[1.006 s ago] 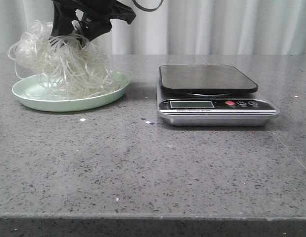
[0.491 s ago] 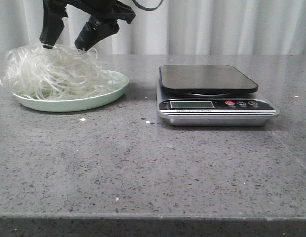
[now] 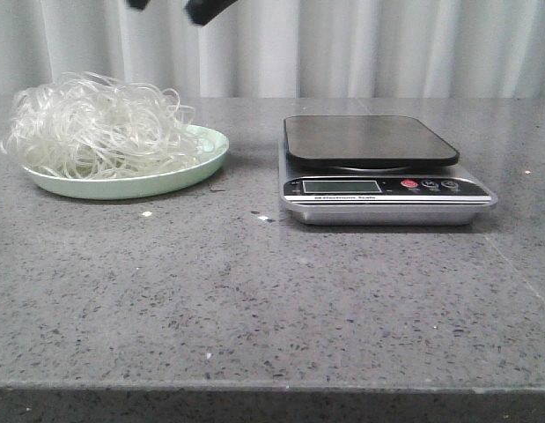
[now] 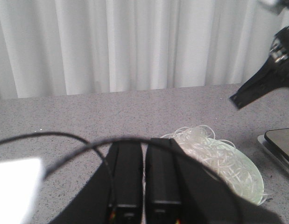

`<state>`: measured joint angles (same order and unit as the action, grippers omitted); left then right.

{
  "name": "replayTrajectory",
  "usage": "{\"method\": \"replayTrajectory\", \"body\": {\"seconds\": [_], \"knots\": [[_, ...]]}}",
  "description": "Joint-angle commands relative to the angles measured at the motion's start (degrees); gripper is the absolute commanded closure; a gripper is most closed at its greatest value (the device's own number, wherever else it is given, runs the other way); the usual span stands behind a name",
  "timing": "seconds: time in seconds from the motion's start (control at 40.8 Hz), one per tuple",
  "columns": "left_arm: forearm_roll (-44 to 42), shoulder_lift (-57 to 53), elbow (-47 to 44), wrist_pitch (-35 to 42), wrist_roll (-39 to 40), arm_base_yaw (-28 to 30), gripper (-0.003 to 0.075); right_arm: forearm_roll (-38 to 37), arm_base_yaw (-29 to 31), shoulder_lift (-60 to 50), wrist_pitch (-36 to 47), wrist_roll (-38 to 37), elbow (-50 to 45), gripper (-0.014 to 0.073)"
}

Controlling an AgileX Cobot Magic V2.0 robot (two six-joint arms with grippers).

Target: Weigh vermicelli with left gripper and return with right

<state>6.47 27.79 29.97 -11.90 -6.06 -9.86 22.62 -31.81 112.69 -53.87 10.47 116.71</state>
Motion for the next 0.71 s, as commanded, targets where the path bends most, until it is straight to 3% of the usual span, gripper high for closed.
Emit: {"method": "replayTrajectory", "body": {"seconds": [0.0,0.098,0.245,0.368,0.54,0.687], "knots": [[0.5,0.2,1.6,4.9,0.5,0.1,0.0584,1.2,3.7,-5.5,-0.1,0.6,2.1,0.0109],[0.5,0.2,1.6,4.9,0.5,0.1,0.0584,1.2,7.4,-7.1,-3.2,0.5,2.1,0.0211],[0.5,0.2,1.6,4.9,0.5,0.1,0.0584,1.0,13.5,-9.1,-8.1,0.6,2.1,0.0452],[0.5,0.2,1.6,4.9,0.4,0.1,0.0584,-0.6,17.8,-11.1,-9.6,0.6,1.6,0.0442],[-0.4,0.2,1.6,3.4,0.4,0.1,0.0584,-8.5,21.4,-14.2,-10.6,0.2,1.0,0.0441],[-0.4,0.2,1.9,2.8,0.4,0.8,0.0584,-11.5,23.5,-18.3,-7.4,-0.1,-5.0,0.0441]]}}
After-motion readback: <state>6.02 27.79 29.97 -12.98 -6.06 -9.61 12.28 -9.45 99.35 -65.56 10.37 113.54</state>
